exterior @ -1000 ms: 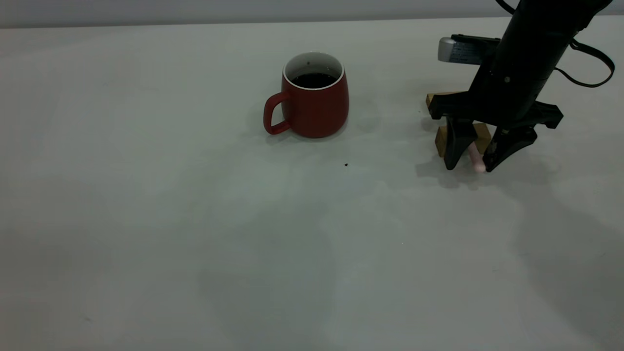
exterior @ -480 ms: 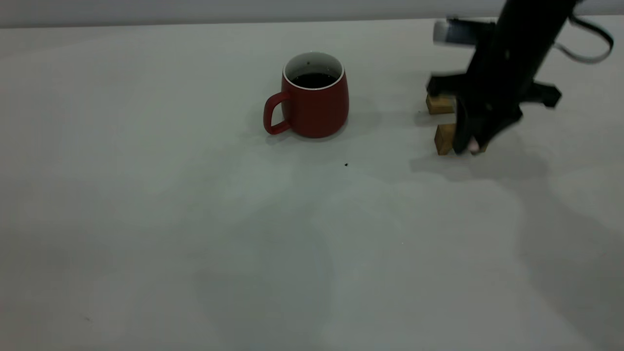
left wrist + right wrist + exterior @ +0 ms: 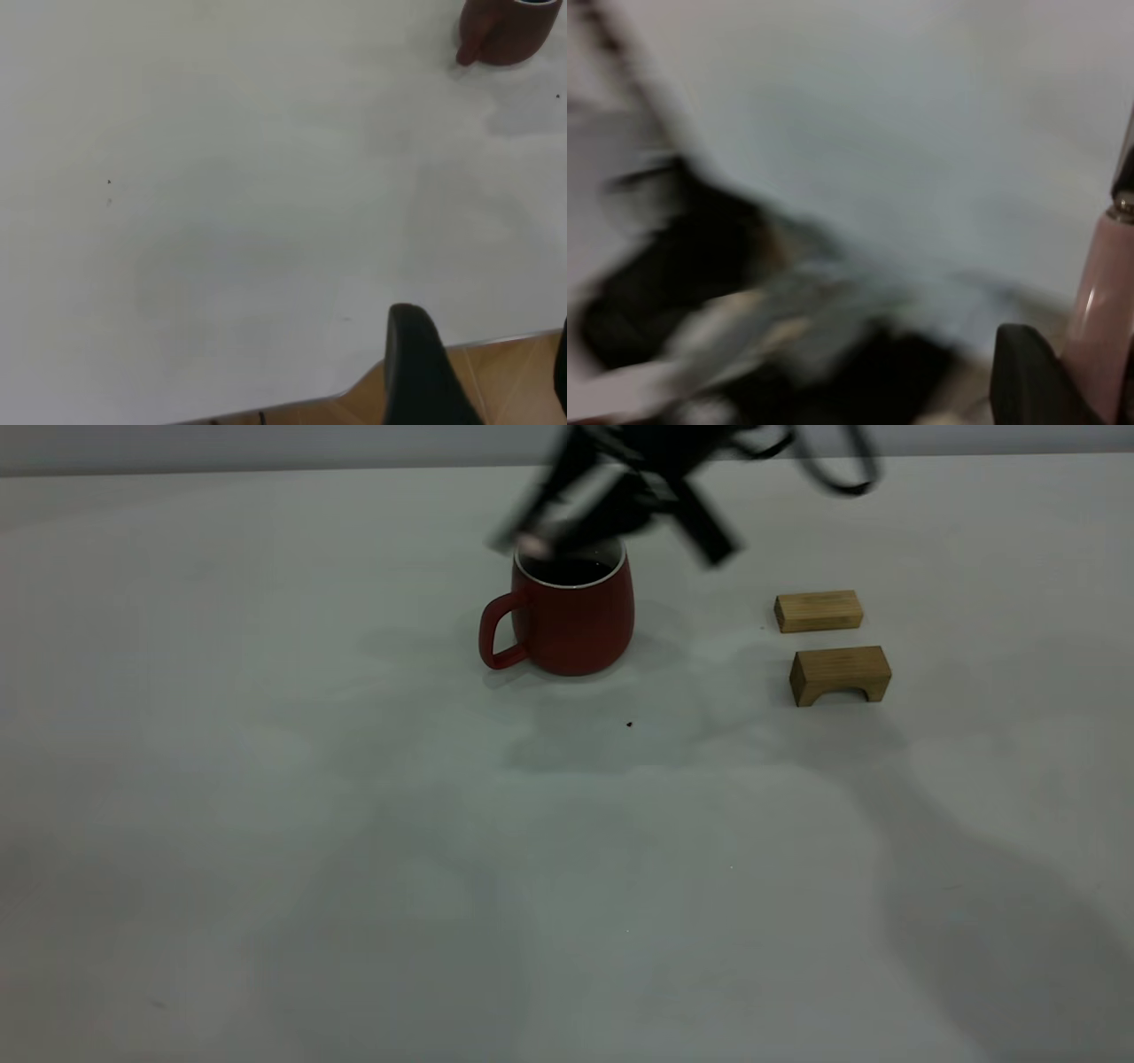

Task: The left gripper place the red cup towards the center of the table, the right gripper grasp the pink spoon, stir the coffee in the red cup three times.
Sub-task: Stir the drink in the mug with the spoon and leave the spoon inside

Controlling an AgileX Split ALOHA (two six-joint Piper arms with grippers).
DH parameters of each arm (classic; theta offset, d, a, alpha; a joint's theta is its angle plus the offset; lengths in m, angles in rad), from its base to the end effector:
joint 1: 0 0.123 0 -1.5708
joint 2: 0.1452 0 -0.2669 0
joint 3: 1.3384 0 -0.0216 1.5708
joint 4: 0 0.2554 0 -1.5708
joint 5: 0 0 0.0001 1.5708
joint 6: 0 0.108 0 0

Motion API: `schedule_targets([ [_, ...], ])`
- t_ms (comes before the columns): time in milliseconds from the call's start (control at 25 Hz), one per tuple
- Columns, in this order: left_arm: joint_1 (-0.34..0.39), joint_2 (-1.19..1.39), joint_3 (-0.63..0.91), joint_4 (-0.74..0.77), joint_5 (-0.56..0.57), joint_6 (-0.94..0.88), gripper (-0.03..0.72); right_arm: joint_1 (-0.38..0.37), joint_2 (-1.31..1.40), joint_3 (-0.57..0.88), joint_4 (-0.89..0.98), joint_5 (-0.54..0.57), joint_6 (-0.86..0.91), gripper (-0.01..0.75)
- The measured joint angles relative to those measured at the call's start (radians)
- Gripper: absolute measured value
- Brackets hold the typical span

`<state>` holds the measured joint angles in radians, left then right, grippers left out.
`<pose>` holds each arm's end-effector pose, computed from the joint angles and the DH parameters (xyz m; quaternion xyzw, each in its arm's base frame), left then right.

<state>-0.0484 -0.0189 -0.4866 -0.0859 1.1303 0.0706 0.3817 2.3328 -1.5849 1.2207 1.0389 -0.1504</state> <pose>0.0271 -0.0097 0.2621 0.0549 0.8670 -0.0373 0.4939 0.3839 0.2483 0.0889 -0.0955 -0.8736 -0.4650 0.1071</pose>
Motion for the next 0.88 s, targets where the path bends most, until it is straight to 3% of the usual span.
schedule_targets([
  [280, 0.000, 0.000, 0.000, 0.000, 0.000, 0.000, 0.443, 0.010, 0.016, -0.003, 0.488, 0.026, 0.097, 0.138],
  [600, 0.000, 0.000, 0.000, 0.000, 0.000, 0.000, 0.443, 0.004, 0.016, -0.008, 0.526, -0.038, 0.538, 0.138],
  [880, 0.000, 0.000, 0.000, 0.000, 0.000, 0.000, 0.443, -0.021, 0.066, -0.047, 0.536, -0.084, 0.583, 0.138],
])
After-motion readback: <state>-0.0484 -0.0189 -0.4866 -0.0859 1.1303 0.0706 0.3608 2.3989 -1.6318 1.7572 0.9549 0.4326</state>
